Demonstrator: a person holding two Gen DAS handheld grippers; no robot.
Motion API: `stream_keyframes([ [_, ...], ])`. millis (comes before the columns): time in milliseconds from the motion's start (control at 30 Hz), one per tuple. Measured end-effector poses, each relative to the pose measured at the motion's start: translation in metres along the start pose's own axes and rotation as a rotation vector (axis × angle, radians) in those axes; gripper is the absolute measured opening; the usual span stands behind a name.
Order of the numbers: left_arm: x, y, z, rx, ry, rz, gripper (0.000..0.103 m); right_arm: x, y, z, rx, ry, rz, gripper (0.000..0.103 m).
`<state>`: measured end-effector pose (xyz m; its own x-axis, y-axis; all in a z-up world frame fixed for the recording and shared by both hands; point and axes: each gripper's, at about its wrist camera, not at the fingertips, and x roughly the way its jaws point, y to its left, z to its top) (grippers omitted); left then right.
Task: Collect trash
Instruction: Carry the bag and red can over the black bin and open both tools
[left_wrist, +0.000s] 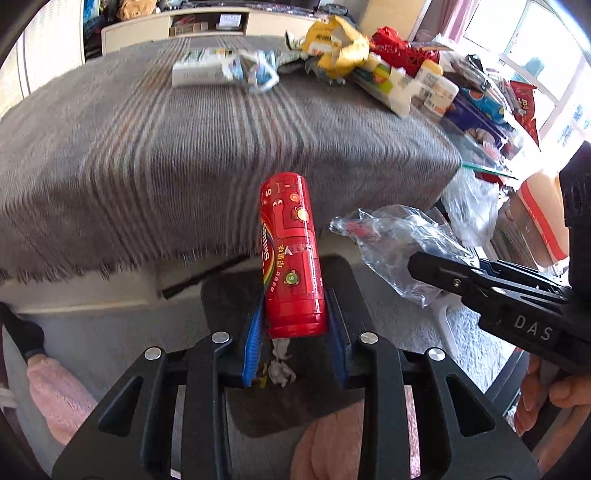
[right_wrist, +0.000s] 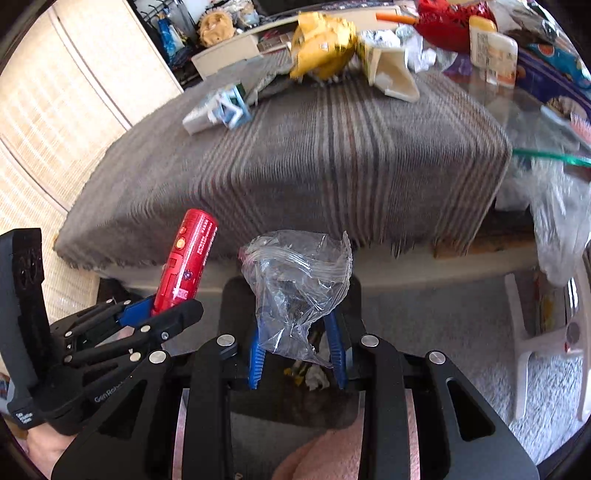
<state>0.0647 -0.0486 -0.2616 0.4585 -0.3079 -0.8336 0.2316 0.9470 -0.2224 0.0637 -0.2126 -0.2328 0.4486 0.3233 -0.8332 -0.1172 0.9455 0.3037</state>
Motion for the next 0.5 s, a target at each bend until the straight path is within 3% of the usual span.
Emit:
stream_keyframes([
  [333,0.054,0.011,-0.057,-0.042,0.145,-0.02,0.029,0.05,-0.005,-0.039,0.026,0.057,-0.056,0.03],
  [500,0.069,0.017,-0.07,-0.063,0.152,-0.021,0.029,0.068,-0.004,-0.042,0.035,0.076,-0.07,0.031],
])
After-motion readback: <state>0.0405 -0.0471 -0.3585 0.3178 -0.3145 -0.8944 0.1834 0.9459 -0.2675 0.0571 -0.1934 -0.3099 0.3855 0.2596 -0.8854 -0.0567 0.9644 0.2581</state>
